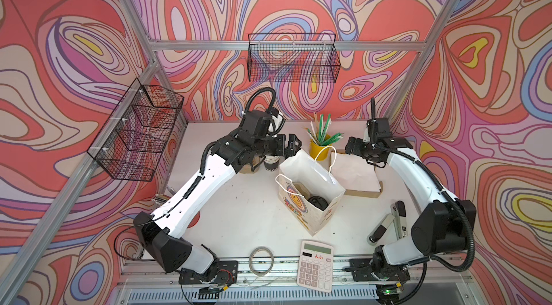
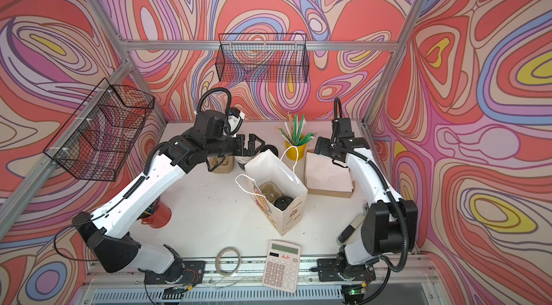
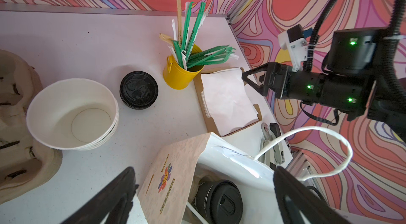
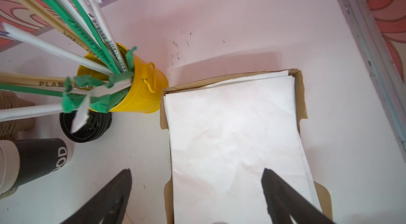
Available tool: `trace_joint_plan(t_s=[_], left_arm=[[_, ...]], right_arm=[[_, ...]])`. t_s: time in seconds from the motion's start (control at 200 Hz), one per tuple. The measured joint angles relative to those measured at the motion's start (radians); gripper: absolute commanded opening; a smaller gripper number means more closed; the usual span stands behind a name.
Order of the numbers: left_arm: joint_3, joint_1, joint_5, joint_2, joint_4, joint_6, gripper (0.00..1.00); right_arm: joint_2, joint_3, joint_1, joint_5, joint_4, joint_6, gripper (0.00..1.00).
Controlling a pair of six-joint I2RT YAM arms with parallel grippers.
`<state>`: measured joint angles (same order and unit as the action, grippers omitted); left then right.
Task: Pack a coffee takeout order
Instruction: Pick up the napkin from the napkin box.
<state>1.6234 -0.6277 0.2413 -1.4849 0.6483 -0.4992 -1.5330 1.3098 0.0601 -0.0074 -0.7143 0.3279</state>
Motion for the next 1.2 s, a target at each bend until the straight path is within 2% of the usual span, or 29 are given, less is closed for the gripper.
trace_joint_plan(t_s=[0.23,0.686,0.776,0.901,1.042,1.202], left_arm=[[0.0,0.01,0.017,-0.006,0.0,0.017,1.0],[0.0,0.021,0.046,-0.006,-0.001,0.017,1.0],[0.0,0.021,0.047,-0.006,-0.001,0.017,1.0],[-0.001,0.021,0.047,-0.006,-0.001,0.017,1.0],[-0.007,0.021,0.047,-0.006,-0.001,0.017,1.0],[-0.016,0.021,0.047,-0.005,-0.001,0.017,1.0]], right_arm=[[-0.068,-0.09,-0.001,-0.011,0.121,0.003,0.89],[-0.181,-0.212,-0.016,0.034,0.211,-0.006,0.65],[-0.189,-0.228,-0.019,0.046,0.22,-0.008,0.63],[-0.215,-0.233,-0.02,0.056,0.236,-0.012,0.47],[-0.233,-0.233,-0.021,0.068,0.252,-0.014,0.25],[-0.232,-0.232,-0.021,0.079,0.257,-0.019,0.17]])
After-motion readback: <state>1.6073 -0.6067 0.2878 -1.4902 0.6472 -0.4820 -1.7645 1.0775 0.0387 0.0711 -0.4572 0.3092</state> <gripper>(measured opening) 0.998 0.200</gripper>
